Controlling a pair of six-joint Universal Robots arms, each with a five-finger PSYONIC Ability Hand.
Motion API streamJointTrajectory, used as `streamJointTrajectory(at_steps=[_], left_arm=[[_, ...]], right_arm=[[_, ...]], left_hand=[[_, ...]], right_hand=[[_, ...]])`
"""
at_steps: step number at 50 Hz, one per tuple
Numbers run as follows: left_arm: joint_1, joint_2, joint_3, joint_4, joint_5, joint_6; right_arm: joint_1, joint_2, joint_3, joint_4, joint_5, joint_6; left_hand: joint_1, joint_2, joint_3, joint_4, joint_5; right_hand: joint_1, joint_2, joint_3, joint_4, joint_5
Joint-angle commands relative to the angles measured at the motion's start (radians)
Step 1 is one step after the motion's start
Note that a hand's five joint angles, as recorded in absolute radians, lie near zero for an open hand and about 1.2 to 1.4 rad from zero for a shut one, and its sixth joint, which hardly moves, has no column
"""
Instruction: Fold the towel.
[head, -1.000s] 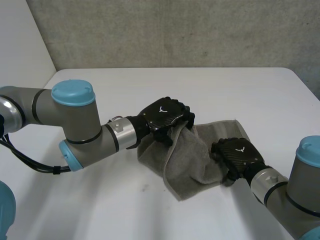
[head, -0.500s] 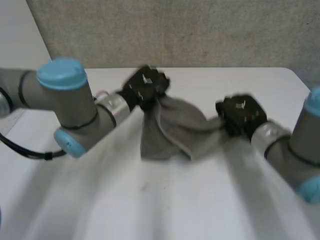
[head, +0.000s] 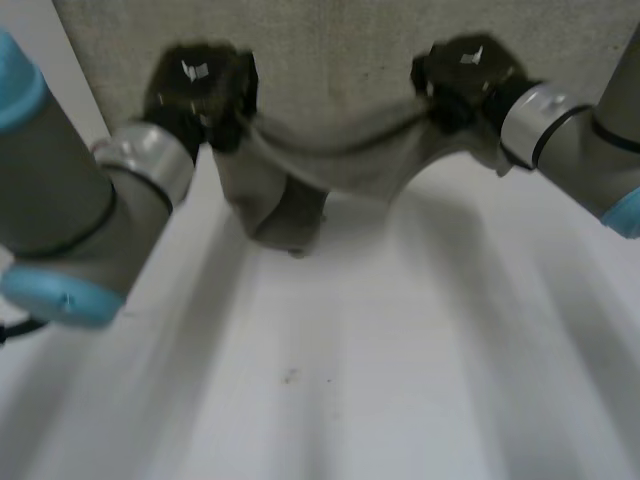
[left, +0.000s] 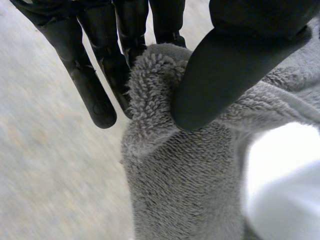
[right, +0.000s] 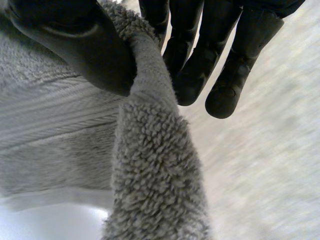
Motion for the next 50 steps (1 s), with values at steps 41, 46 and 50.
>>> streamJointTrajectory(at_steps=[41, 46, 50], left_arm=[[-0.095, -0.121, -0.077, -0.107, 0.068, -0.046], [-0.069, -0.185, 0.020, -0.117, 0.185, 0.107], [-0.046, -0.243, 0.086, -0.139, 0.240, 0.178]], right_arm=[[-0.037, -0.026, 0.268, 0.177, 0.069, -0.155], [-0.042, -0.136, 0.451, 0.113, 0.013, -0.153], [-0.042, -0.184, 0.560, 0.083, -0.014, -0.155]], left_hand=[[-0.977, -1.014, -1.013, -1.016, -0.994], [-0.965, -1.002, -1.001, -1.004, -0.982], [-0.959, -0.997, -0.996, -0.998, -0.976]], right_hand=[[-1.151, -1.161, -1.161, -1.162, -1.179], [-1.151, -1.161, -1.161, -1.162, -1.179], [-1.151, -1.161, -1.161, -1.162, -1.179]])
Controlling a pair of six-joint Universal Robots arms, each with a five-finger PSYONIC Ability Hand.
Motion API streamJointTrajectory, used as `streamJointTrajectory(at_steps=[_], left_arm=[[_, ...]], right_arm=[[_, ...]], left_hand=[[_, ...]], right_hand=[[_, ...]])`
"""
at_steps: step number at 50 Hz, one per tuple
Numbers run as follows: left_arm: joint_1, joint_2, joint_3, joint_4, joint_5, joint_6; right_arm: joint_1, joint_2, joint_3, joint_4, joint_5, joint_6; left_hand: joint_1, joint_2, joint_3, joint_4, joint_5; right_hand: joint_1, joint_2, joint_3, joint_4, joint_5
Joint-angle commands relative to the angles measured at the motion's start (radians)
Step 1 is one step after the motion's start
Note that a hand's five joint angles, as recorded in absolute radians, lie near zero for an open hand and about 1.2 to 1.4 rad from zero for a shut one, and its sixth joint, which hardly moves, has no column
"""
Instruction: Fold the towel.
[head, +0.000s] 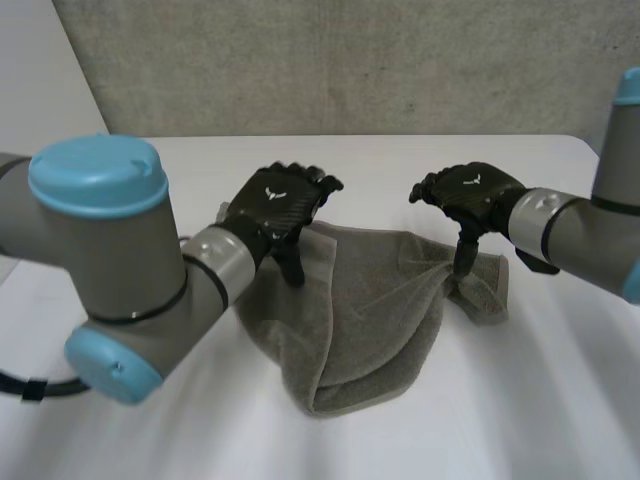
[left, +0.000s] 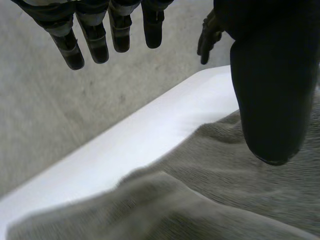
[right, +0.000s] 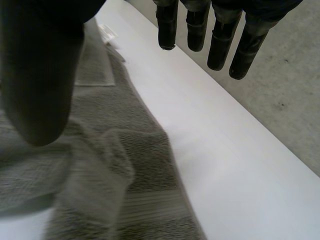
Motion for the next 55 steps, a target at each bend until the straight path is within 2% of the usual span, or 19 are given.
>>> streamJointTrajectory(at_steps=[1, 9, 11, 14, 15, 19, 24, 31, 33, 36, 38, 44, 47, 49, 55], left_arm=[[0.043, -0.128, 0.159, -0.043, 0.138, 0.186], [0.047, -0.325, 0.374, -0.139, 0.179, 0.251], [0.053, -0.395, 0.441, -0.184, 0.240, 0.306], [0.053, -0.428, 0.469, -0.206, 0.268, 0.349], [0.053, -0.461, 0.495, -0.223, 0.282, 0.397], [0.053, -0.558, 0.599, -0.277, 0.285, 0.528], [0.055, -0.627, 0.684, -0.323, 0.273, 0.580], [0.060, -0.675, 0.753, -0.341, 0.261, 0.584], [0.064, -0.676, 0.768, -0.341, 0.254, 0.584], [0.064, -0.676, 0.771, -0.341, 0.247, 0.584], [0.064, -0.672, 0.773, -0.340, 0.230, 0.584], [0.064, -0.670, 0.767, -0.340, 0.216, 0.585], [0.064, -0.670, 0.760, -0.341, 0.215, 0.590], [0.070, -0.670, 0.757, -0.343, 0.210, 0.593], [0.086, -0.664, 0.756, -0.338, 0.172, 0.593]], right_arm=[[-0.005, -0.131, 0.266, -0.075, -0.069, -0.003], [-0.005, -0.197, 0.457, -0.129, -0.092, -0.015], [-0.005, -0.217, 0.487, -0.140, -0.093, -0.017], [-0.006, -0.262, 0.544, -0.155, -0.095, -0.017], [-0.006, -0.280, 0.570, -0.161, -0.098, -0.017], [-0.008, -0.326, 0.634, -0.175, -0.122, -0.018], [-0.029, -0.358, 0.694, -0.183, -0.144, -0.021], [-0.067, -0.369, 0.763, -0.189, -0.173, -0.067], [-0.077, -0.369, 0.774, -0.191, -0.179, -0.078], [-0.093, -0.369, 0.785, -0.194, -0.189, -0.092], [-0.097, -0.363, 0.786, -0.203, -0.192, -0.095], [-0.097, -0.354, 0.786, -0.218, -0.192, -0.095], [-0.093, -0.349, 0.788, -0.226, -0.192, -0.093], [-0.092, -0.343, 0.789, -0.235, -0.193, -0.086], [-0.086, -0.331, 0.793, -0.246, -0.192, -0.081]], left_hand=[[0.046, 0.049, 0.048, 0.048, 0.032], [0.105, 0.108, 0.107, 0.107, 0.091], [0.125, 0.129, 0.128, 0.127, 0.111], [0.131, 0.135, 0.134, 0.133, 0.117], [0.140, 0.143, 0.142, 0.142, 0.126], [0.187, 0.190, 0.189, 0.189, 0.173], [0.278, 0.281, 0.280, 0.280, 0.264], [0.425, 0.428, 0.427, 0.427, 0.411], [0.582, 0.586, 0.585, 0.584, 0.569], [0.654, 0.657, 0.656, 0.656, 0.640], [0.794, 0.797, 0.796, 0.796, 0.780], [0.900, 0.904, 0.903, 0.902, 0.886], [1.015, 1.018, 1.017, 1.017, 1.001], [1.207, 1.211, 1.210, 1.209, 1.193], [1.208, 1.212, 1.211, 1.210, 1.194]], right_hand=[[-0.057, -0.078, -0.069, -0.084, -0.061], [-0.057, -0.078, -0.069, -0.084, -0.061], [-0.057, -0.078, -0.069, -0.084, -0.061], [-0.057, -0.078, -0.069, -0.084, -0.061], [-0.057, -0.078, -0.069, -0.084, -0.061], [-0.057, -0.078, -0.069, -0.084, -0.061], [-0.057, -0.078, -0.069, -0.084, -0.061], [-0.057, -0.078, -0.069, -0.084, -0.061], [-0.057, -0.078, -0.069, -0.084, -0.061], [-0.057, -0.078, -0.069, -0.084, -0.061], [-0.057, -0.078, -0.069, -0.084, -0.061], [-0.057, -0.078, -0.069, -0.084, -0.061], [-0.057, -0.078, -0.069, -0.084, -0.061], [-0.057, -0.078, -0.069, -0.084, -0.061], [-0.057, -0.078, -0.069, -0.084, -0.061]])
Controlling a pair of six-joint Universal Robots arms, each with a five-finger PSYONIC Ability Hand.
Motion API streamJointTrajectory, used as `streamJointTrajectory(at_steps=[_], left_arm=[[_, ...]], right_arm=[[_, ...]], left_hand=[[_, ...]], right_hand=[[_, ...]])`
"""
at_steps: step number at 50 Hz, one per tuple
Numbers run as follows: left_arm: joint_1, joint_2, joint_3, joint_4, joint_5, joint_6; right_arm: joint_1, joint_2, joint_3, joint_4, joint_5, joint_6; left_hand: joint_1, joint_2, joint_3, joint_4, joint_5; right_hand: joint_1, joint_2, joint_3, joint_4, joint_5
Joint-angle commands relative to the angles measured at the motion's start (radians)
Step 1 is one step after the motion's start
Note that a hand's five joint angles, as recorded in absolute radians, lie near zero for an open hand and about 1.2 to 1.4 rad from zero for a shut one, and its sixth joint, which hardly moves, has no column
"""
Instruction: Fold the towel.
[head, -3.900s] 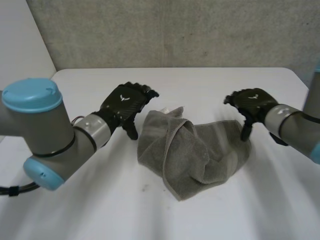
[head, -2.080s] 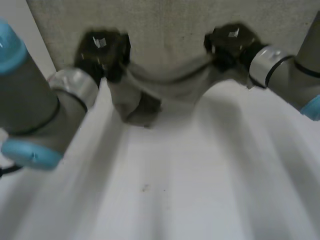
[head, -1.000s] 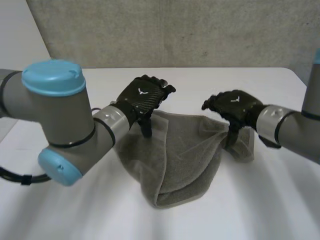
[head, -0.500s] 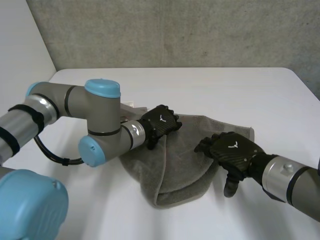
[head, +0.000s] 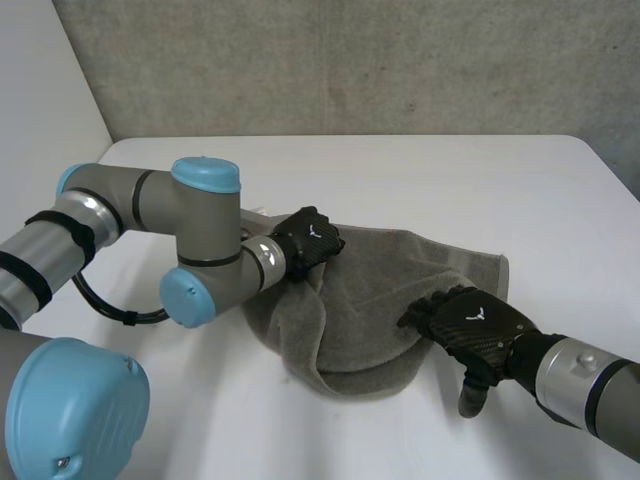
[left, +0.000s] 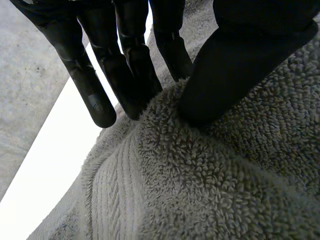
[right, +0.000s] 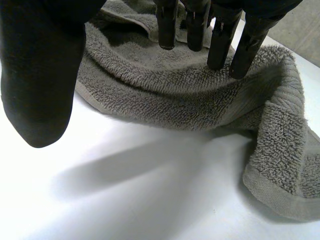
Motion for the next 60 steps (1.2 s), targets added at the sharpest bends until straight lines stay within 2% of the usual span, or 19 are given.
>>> streamJointTrajectory(at_steps=[1, 7, 8, 9, 10, 15, 20, 22, 23, 24, 25, 29, 31, 34, 39, 43, 49, 55, 60], left_arm=[[0.018, 0.009, -0.004, 0.003, -0.046, 0.001], [0.016, 0.015, -0.006, 0.003, -0.061, 0.001], [0.016, 0.021, -0.007, 0.001, -0.058, 0.000], [0.016, 0.021, -0.007, 0.001, -0.058, -0.001], [0.016, 0.025, -0.011, 0.001, -0.058, -0.001], [0.016, 0.042, -0.055, 0.009, -0.057, 0.004], [0.016, 0.048, -0.067, 0.021, -0.057, 0.004], [0.018, 0.047, -0.067, 0.030, -0.058, 0.004], [0.018, 0.047, -0.067, 0.030, -0.058, 0.004], [0.018, 0.047, -0.067, 0.035, -0.062, 0.003], [0.018, 0.047, -0.067, 0.035, -0.063, 0.003], [0.018, 0.048, -0.069, 0.035, -0.078, 0.003], [0.019, 0.055, -0.069, 0.036, -0.117, 0.001], [0.024, 0.059, -0.067, 0.038, -0.143, -0.004], [0.050, 0.148, -0.084, 0.041, -0.250, -0.039], [0.067, 0.219, -0.124, 0.041, -0.262, -0.109], [0.111, 0.396, -0.282, 0.067, -0.259, -0.321], [0.120, 0.504, -0.443, 0.102, -0.259, -0.364], [0.122, 0.570, -0.562, 0.145, -0.261, -0.366]], right_arm=[[0.009, 0.018, 0.003, -0.014, 0.001, 0.010], [0.010, 0.029, 0.003, -0.019, 0.000, 0.010], [0.010, 0.035, 0.003, -0.024, 0.000, 0.010], [0.010, 0.035, 0.003, -0.024, 0.000, 0.010], [0.010, 0.038, 0.001, -0.027, 0.001, 0.010], [0.010, 0.049, -0.003, -0.031, 0.001, 0.010], [0.010, 0.058, -0.008, -0.034, 0.001, 0.012], [0.012, 0.063, -0.008, -0.039, 0.001, 0.014], [0.012, 0.063, -0.008, -0.039, 0.001, 0.014], [0.012, 0.064, -0.009, -0.045, 0.001, 0.015], [0.012, 0.066, -0.011, -0.053, 0.003, 0.023], [0.012, 0.073, -0.014, -0.067, 0.003, 0.063], [0.012, 0.077, -0.015, -0.082, 0.001, 0.115], [0.013, 0.077, -0.014, -0.090, 0.001, 0.132], [0.067, 0.093, -0.015, -0.099, 0.006, 0.144], [0.075, 0.101, -0.014, -0.099, 0.014, 0.139], [0.067, 0.084, -0.003, -0.097, 0.015, 0.133], [0.067, 0.034, 0.009, -0.087, 0.017, 0.130], [0.079, 0.050, 0.005, -0.085, 0.018, 0.126]], left_hand=[[0.244, 0.218, 0.219, 0.220, 0.237], [0.244, 0.218, 0.219, 0.220, 0.237], [0.006, -0.020, -0.019, -0.017, -0.001], [0.004, -0.023, -0.021, -0.020, -0.004], [-0.264, -0.290, -0.288, -0.287, -0.271], [-0.337, -0.363, -0.362, -0.360, -0.344], [-0.249, -0.275, -0.273, -0.272, -0.256], [0.028, 0.002, 0.004, 0.005, 0.021], [0.030, 0.004, 0.005, 0.007, 0.023], [0.198, 0.172, 0.174, 0.175, 0.191], [0.243, 0.217, 0.219, 0.220, 0.236], [0.244, 0.218, 0.219, 0.220, 0.237], [0.244, 0.218, 0.219, 0.220, 0.237], [0.244, 0.218, 0.219, 0.220, 0.237], [0.244, 0.218, 0.219, 0.220, 0.237], [0.244, 0.218, 0.219, 0.220, 0.237], [0.244, 0.218, 0.219, 0.220, 0.237], [0.244, 0.218, 0.219, 0.220, 0.237], [0.244, 0.218, 0.219, 0.220, 0.237]], right_hand=[[-0.056, -0.078, -0.069, -0.084, -0.061], [-0.056, -0.078, -0.069, -0.084, -0.061], [-0.056, -0.078, -0.069, -0.084, -0.061], [-0.056, -0.078, -0.069, -0.084, -0.061], [-0.056, -0.078, -0.069, -0.084, -0.061], [-0.056, -0.078, -0.069, -0.084, -0.061], [-0.056, -0.078, -0.069, -0.084, -0.061], [-0.056, -0.078, -0.069, -0.084, -0.061], [-0.056, -0.078, -0.069, -0.084, -0.061], [-0.056, -0.078, -0.069, -0.084, -0.061], [-0.056, -0.078, -0.069, -0.084, -0.061], [-0.056, -0.078, -0.069, -0.084, -0.061], [0.100, 0.078, 0.087, 0.072, 0.095], [0.180, 0.159, 0.168, 0.152, 0.175], [0.333, 0.311, 0.320, 0.305, 0.328], [0.333, 0.311, 0.320, 0.305, 0.328], [0.477, 0.455, 0.464, 0.449, 0.472], [0.562, 0.540, 0.549, 0.534, 0.557], [0.501, 0.479, 0.488, 0.473, 0.496]])
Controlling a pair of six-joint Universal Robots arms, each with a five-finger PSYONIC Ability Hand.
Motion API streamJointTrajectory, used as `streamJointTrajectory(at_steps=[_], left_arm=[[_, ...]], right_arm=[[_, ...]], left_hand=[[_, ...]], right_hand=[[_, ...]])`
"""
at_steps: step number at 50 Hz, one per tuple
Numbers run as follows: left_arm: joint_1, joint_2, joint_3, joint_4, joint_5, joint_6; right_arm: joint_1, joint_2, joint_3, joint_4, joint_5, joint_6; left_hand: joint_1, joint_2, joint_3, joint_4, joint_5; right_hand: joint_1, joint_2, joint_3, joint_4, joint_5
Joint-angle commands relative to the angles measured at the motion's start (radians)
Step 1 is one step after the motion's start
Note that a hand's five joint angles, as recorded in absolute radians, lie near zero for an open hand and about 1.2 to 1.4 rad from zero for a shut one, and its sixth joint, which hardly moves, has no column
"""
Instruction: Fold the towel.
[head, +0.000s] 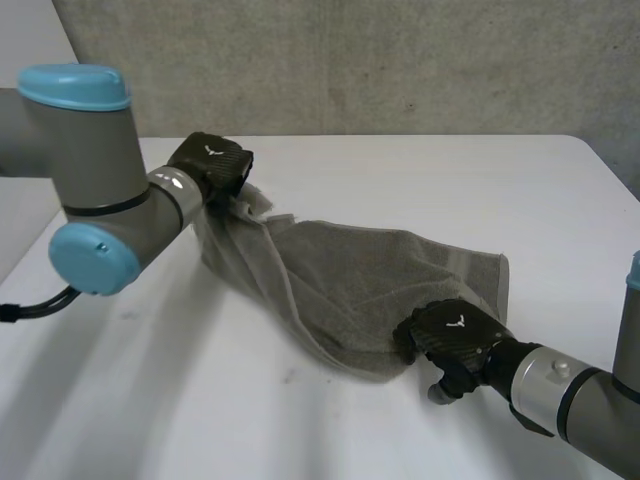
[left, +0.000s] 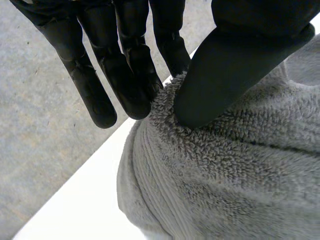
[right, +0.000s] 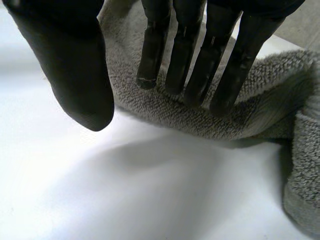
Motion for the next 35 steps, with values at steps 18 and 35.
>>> streamJointTrajectory(at_steps=[18, 35], left_arm=[[0.079, 0.257, -0.466, 0.171, 0.007, -0.011], [0.083, 0.271, -0.508, 0.214, 0.007, -0.012]], right_arm=[[0.015, 0.195, -0.165, -0.010, 0.059, -0.104], [0.069, 0.266, -0.257, -0.050, 0.096, -0.045]], left_hand=[[0.216, 0.180, 0.181, 0.179, 0.200], [0.216, 0.180, 0.181, 0.179, 0.200]], right_hand=[[-0.328, -0.328, -0.328, -0.328, -0.328], [-0.269, -0.269, -0.270, -0.269, -0.270]])
